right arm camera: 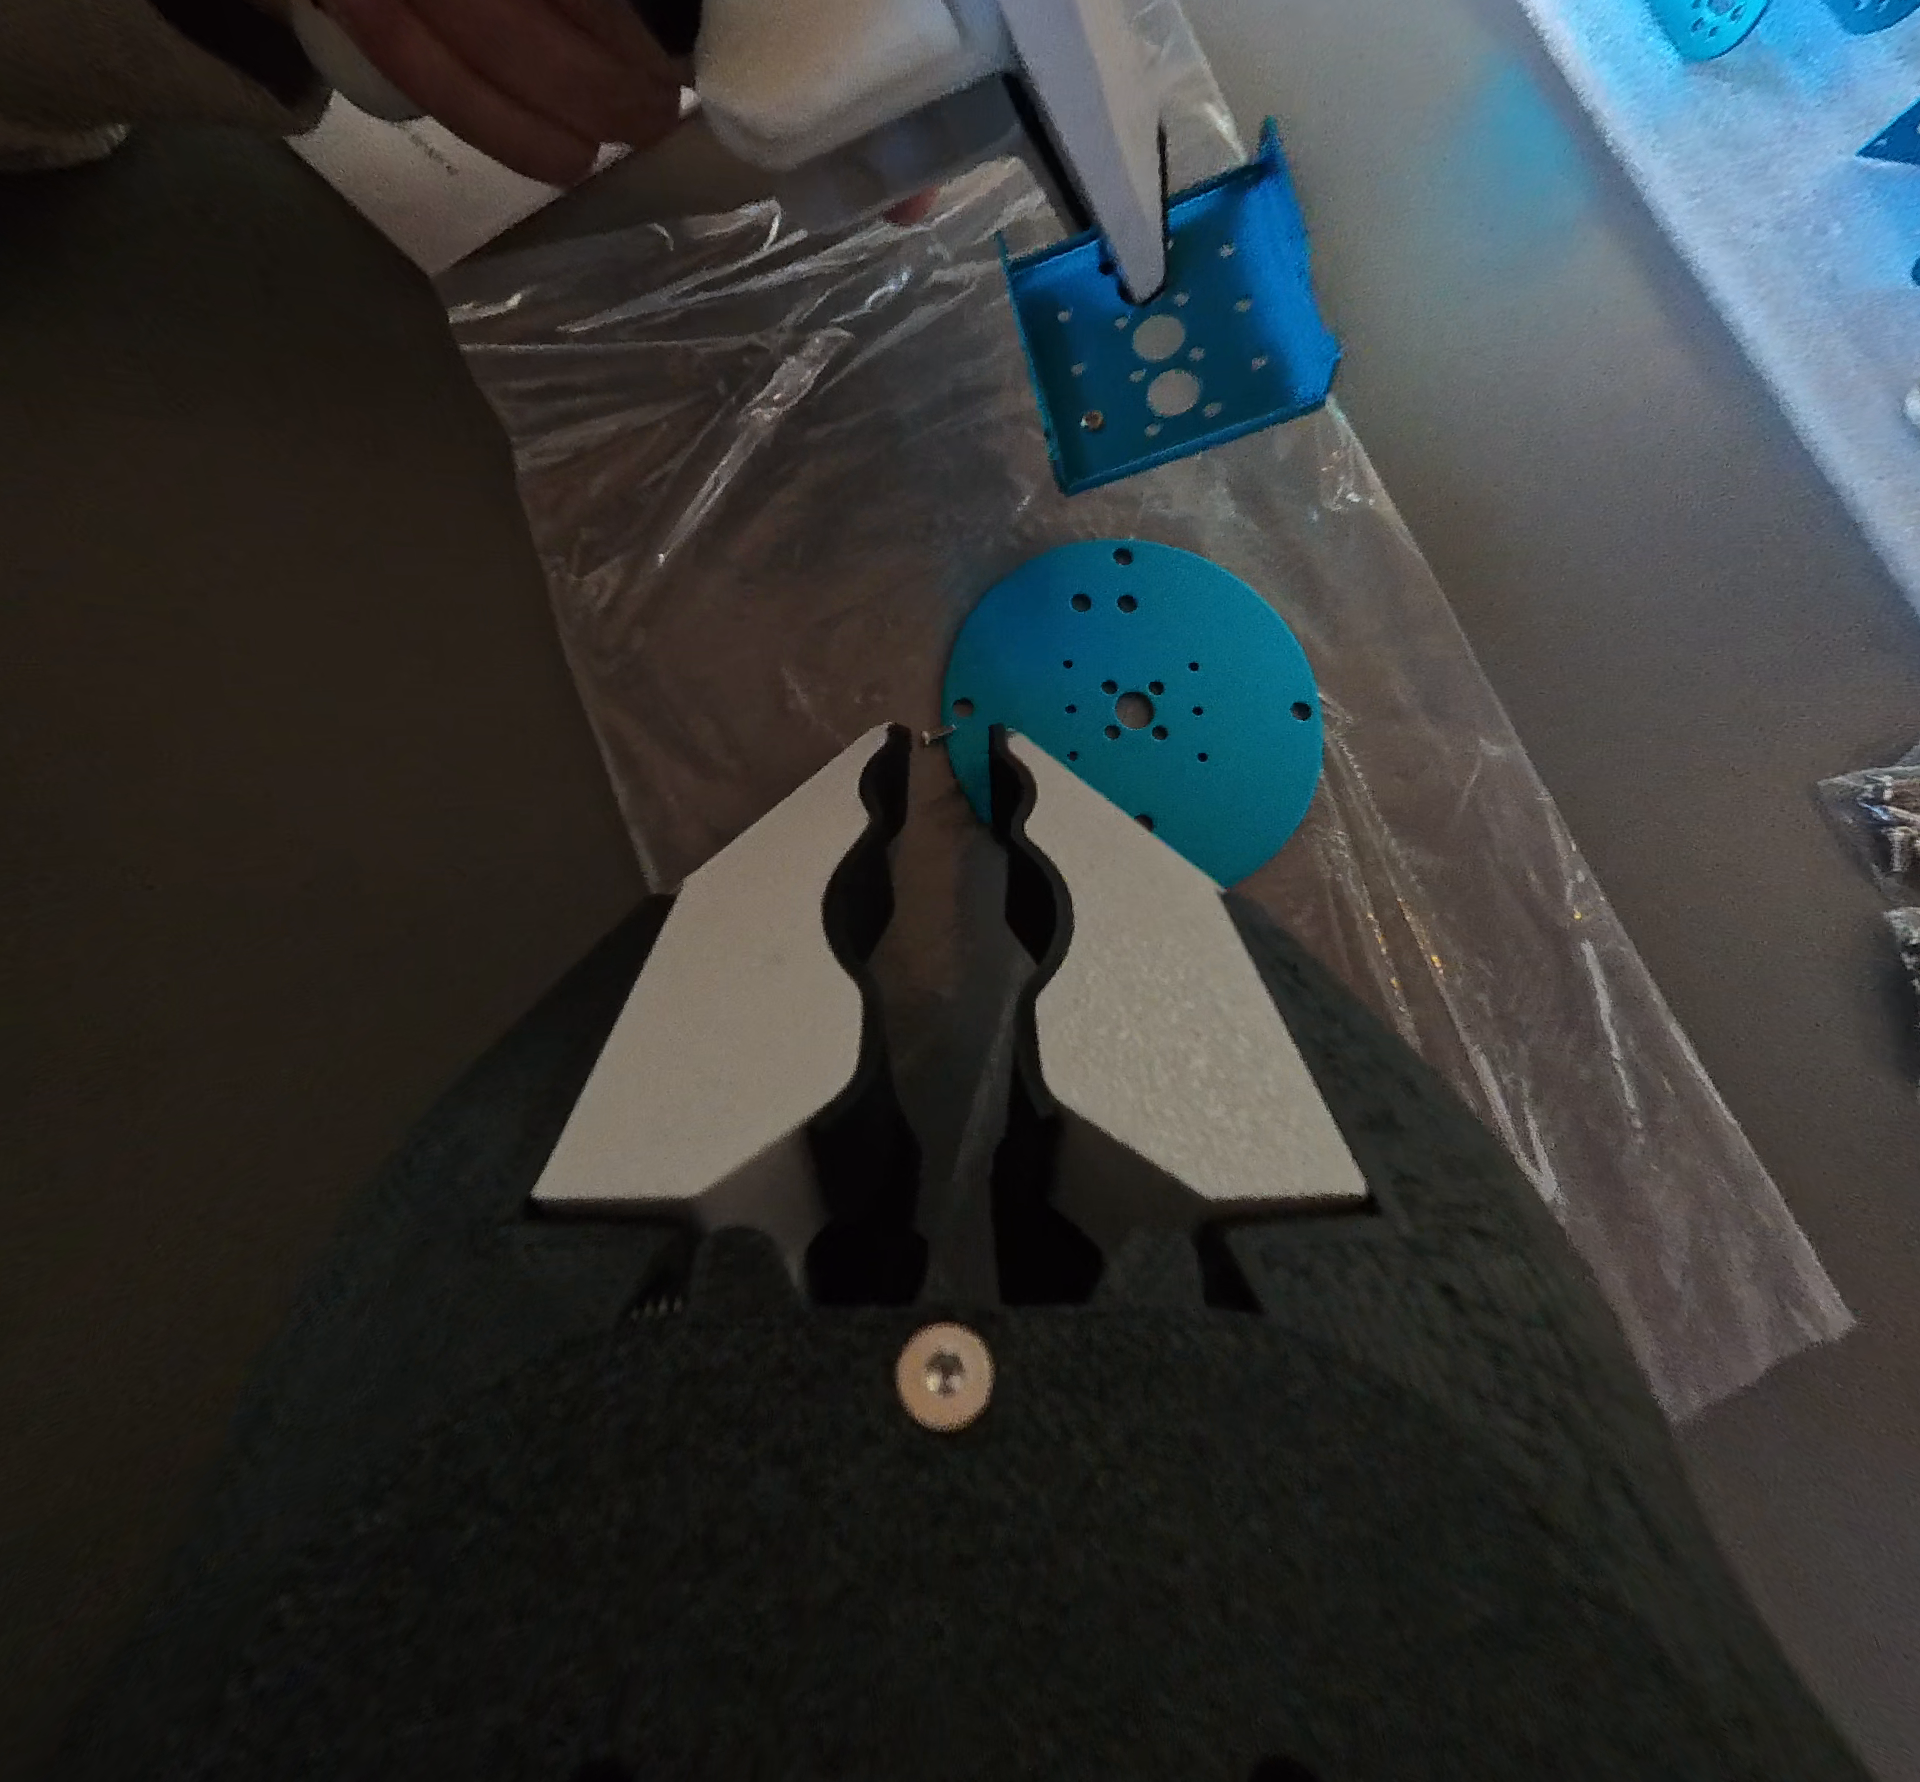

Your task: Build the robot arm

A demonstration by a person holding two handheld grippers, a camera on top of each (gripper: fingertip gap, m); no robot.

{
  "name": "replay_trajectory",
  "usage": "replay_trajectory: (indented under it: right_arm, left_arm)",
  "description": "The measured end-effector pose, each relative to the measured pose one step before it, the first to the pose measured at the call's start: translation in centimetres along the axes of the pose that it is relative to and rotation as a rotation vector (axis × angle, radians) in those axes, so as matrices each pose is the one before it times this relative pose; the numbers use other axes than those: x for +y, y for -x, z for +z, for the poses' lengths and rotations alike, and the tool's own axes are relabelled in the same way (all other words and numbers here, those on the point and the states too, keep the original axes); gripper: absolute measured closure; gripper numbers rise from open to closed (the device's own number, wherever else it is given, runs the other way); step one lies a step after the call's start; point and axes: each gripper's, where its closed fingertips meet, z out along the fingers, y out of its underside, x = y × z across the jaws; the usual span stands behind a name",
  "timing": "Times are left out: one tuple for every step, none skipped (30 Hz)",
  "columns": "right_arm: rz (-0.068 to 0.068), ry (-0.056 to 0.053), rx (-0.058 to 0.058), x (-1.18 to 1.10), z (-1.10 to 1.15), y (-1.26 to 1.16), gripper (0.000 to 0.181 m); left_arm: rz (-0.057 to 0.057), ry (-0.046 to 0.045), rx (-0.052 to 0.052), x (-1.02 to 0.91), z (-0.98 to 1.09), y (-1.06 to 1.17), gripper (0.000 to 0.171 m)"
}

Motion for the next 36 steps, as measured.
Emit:
replay_trajectory:
  right_arm:
    - [0.0168, -0.0203, -0.0036, -0.338, -0.290, -0.108, 0.167]
    - [0.0305, -0.0262, 0.0019, -0.427, -0.359, -0.336, 0.167]
    - [0.0340, -0.0215, 0.0020, -0.379, -0.379, -0.447, 0.167]
    - [0.0333, -0.0207, 0.0125, -0.371, -0.413, -0.641, 0.167]
    - [0.0310, -0.0260, 0.0147, -0.447, -0.443, -0.705, 0.166]
    - [0.0203, -0.0184, 0.0017, -0.317, -0.411, -0.532, 0.166]
    - [0.0046, -0.0052, 0.0007, -0.080, -0.334, -0.510, 0.165]
    - [-0.0091, 0.0070, 0.0070, 0.179, -0.196, -0.562, 0.159]
    - [-0.0250, 0.0212, -0.0128, 0.465, 0.034, -0.161, 0.144]
    - [-0.0283, 0.0322, -0.0288, 0.678, 0.247, 0.243, 0.130]
    - [-0.0192, 0.0346, -0.0009, 0.668, 0.300, -0.116, 0.123]
    - [-0.0132, 0.0258, 0.0214, 0.527, 0.336, -0.396, 0.121]
    - [-0.0071, 0.0125, 0.0097, 0.320, 0.363, -0.192, 0.120]
    - [0.0047, 0.0053, -0.0002, 0.119, 0.278, -0.088, 0.119]
    - [0.0103, 0.0019, -0.0018, -0.006, 0.151, -0.118, 0.118]
    - [0.0057, 0.0000, -0.0117, -0.003, 0.040, 0.001, 0.118]
    - [-0.0009, 0.0089, -0.0060, 0.157, -0.123, -0.100, 0.117]
    - [-0.0011, 0.0092, 0.0102, 0.187, -0.313, -0.408, 0.119]
    - [0.0077, 0.0035, 0.0135, 0.238, -0.443, -0.511, 0.122]
    - [0.0152, 0.0023, 0.0042, 0.255, -0.550, -0.387, 0.125]
    - [0.0180, -0.0040, -0.0013, 0.221, -0.594, -0.308, 0.128]
    - [0.0246, -0.0140, 0.0042, 0.175, -0.564, -0.350, 0.131]
    - [0.0208, -0.0181, 0.0063, 0.197, -0.470, -0.355, 0.135]
    - [0.0104, -0.0171, -0.0021, 0.242, -0.322, -0.153, 0.136]
    - [0.0084, -0.0040, 0.0042, 0.427, -0.214, -0.127, 0.137]
    - [0.0116, 0.0078, 0.0026, 0.531, -0.151, -0.029, 0.139]
    - [0.0087, 0.0137, -0.0202, 0.589, -0.116, 0.345, 0.142]
    - [0.0002, 0.0137, -0.0179, 0.518, -0.123, 0.358, 0.142]
    - [-0.0092, 0.0126, 0.0002, 0.480, -0.134, 0.105, 0.143]
    - [-0.0173, 0.0102, 0.0101, 0.350, -0.139, -0.013, 0.143]
    - [-0.0198, 0.0008, 0.0196, 0.044, -0.158, -0.139, 0.147]
    - [-0.0176, -0.0140, 0.0175, -0.226, -0.187, -0.097, 0.152]
    - [-0.0163, -0.0146, 0.0002, -0.300, -0.121, 0.173, 0.156]
    - [-0.0162, -0.0044, -0.0012, -0.180, -0.040, 0.191, 0.158]
    - [-0.0162, 0.0083, 0.0230, 0.041, -0.009, -0.216, 0.159]
    - [-0.0150, 0.0082, 0.0305, 0.109, 0.009, -0.348, 0.164]
  left_arm:
    - [-0.0017, 0.00677, 0.0023, 0.130, 0.070, -0.007, 0.170]
    - [-0.0023, 0.00534, 0.0028, 0.112, 0.087, -0.033, 0.170]
    - [-0.0018, 0.00212, 0.0022, 0.061, 0.076, -0.031, 0.170]
    - [-0.0002, 0.00309, 0.0017, 0.061, 0.092, -0.036, 0.170]
    - [-0.0001, 0.00434, 0.0022, 0.079, 0.115, -0.042, 0.170]
    - [-0.0010, 0.00443, 0.0034, 0.085, 0.134, -0.073, 0.170]
    - [-0.0007, 0.00648, 0.0037, 0.134, 0.163, -0.079, 0.170]
    - [-0.0005, 0.00795, 0.0037, 0.165, 0.166, -0.074, 0.170]
    - [-0.0006, 0.00683, 0.0029, 0.142, 0.155, -0.053, 0.170]
    - [-0.0009, 0.00431, 0.0012, 0.090, 0.131, -0.021, 0.170]
    - [-0.0012, 0.00270, 0.0005, 0.043, 0.100, 0.002, 0.170]
    - [-0.0010, 0.00281, 0.0001, 0.031, 0.070, 0.026, 0.170]
    - [-0.0010, 0.00100, -0.0008, -0.007, 0.048, 0.033, 0.170]
    - [-0.0005, 0.00068, -0.0010, 0.008, 0.042, 0.032, 0.170]
    - [0.0001, 0.00179, -0.0008, 0.030, 0.044, 0.025, 0.170]
    - [-0.0002, 0.00077, -0.0005, 0.030, 0.023, 0.022, 0.170]
    - [-0.0007, 0.00061, 0.0000, 0.025, 0.017, 0.027, 0.170]
    - [-0.0015, 0.00011, 0.0012, 0.012, 0.001, 0.014, 0.170]
    - [-0.0024, -0.00195, 0.0060, -0.040, -0.011, -0.063, 0.170]
    - [-0.0015, -0.00224, 0.0134, -0.048, -0.001, -0.209, 0.170]
    - [-0.0001, 0.00030, 0.0170, -0.006, 0.013, -0.297, 0.170]
    - [0.0005, 0.00207, 0.0117, 0.021, 0.041, -0.231, 0.170]
    - [0.0012, 0.00069, 0.0020, 0.019, 0.036, -0.082, 0.170]
    - [0.0027, 0.00099, -0.0002, 0.024, 0.025, -0.040, 0.170]
    - [0.0027, 0.00348, 0.0016, 0.040, 0.016, -0.056, 0.170]
    - [0.0007, 0.00374, 0.0013, 0.056, 0.003, -0.023, 0.170]
    - [-0.0015, 0.00274, 0.0036, 0.048, 0.007, -0.039, 0.170]
    - [-0.0024, 0.00371, 0.0081, 0.075, -0.001, -0.126, 0.170]
    - [-0.0009, 0.00202, 0.0064, 0.044, -0.003, -0.106, 0.170]
    - [0.0003, 0.00029, -0.0021, 0.000, 0.021, 0.050, 0.170]
    - [0.0001, 0.00212, -0.0048, 0.031, 0.036, 0.123, 0.170]
    - [-0.0016, 0.00220, -0.0007, 0.039, 0.028, 0.064, 0.170]
    - [-0.0037, 0.00040, 0.0031, 0.021, 0.024, 0.007, 0.170]
    - [-0.0038, 0.00069, 0.0055, 0.036, 0.009, -0.052, 0.170]
    - [-0.0017, 0.00130, 0.0051, 0.030, 0.025, -0.075, 0.170]
    - [0.0008, 0.00137, 0.0003, 0.035, 0.024, -0.004, 0.170]
